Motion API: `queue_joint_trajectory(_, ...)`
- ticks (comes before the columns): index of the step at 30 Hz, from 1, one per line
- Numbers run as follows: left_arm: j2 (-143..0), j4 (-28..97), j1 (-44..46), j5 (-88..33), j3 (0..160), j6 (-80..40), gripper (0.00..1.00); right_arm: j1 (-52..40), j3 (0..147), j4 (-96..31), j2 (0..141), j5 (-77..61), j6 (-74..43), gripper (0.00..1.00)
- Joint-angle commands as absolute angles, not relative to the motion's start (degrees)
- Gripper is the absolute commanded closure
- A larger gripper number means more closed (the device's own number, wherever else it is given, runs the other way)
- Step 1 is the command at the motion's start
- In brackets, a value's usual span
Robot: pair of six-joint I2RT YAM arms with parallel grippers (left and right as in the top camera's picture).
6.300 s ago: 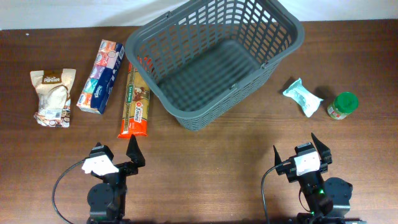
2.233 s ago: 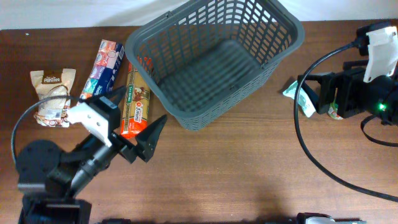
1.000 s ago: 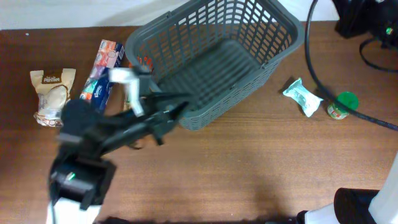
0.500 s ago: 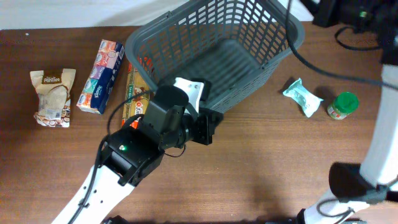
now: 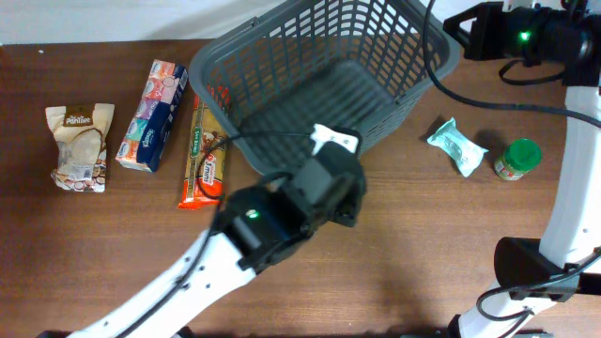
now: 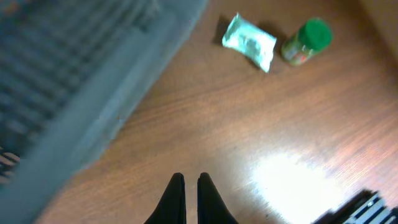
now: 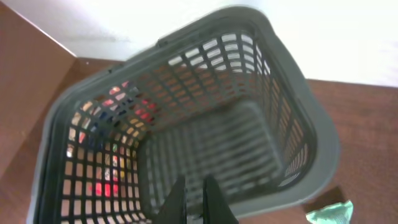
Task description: Pack container
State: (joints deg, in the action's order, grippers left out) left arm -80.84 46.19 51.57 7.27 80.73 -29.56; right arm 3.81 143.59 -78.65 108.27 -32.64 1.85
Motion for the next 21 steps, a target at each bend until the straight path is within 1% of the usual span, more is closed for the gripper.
queue_joint_trajectory(1, -82.3, 47.9, 52.0, 10.9, 81.9, -28.8, 0.98, 1.8, 144.3, -80.4, 107.3, -28.4, 4.3, 0.96)
queue_joint_trajectory(7, -82.8, 50.7, 52.0, 17.0, 81.9, -28.9, 0.98, -0.7, 144.3, -81.2, 108.4, -24.8, 7.4, 0.96)
queue_joint_trajectory(12, -82.9, 52.9, 52.0, 22.0, 81.9, -30.1, 0.98, -1.9, 144.3, -82.0, 110.2, -17.1, 8.9, 0.96)
queue_joint_trajectory(16, -82.9, 54.1, 52.0, 22.8, 81.9, -30.2, 0.98, -1.9, 144.2, -82.8, 111.7, -14.0, 9.7, 0.96)
queue_joint_trajectory(21, -82.9, 54.5, 52.0, 23.9, 81.9, -30.4, 0.98, -2.3, 144.2, -83.9, 113.8, -14.1, 10.1, 0.96)
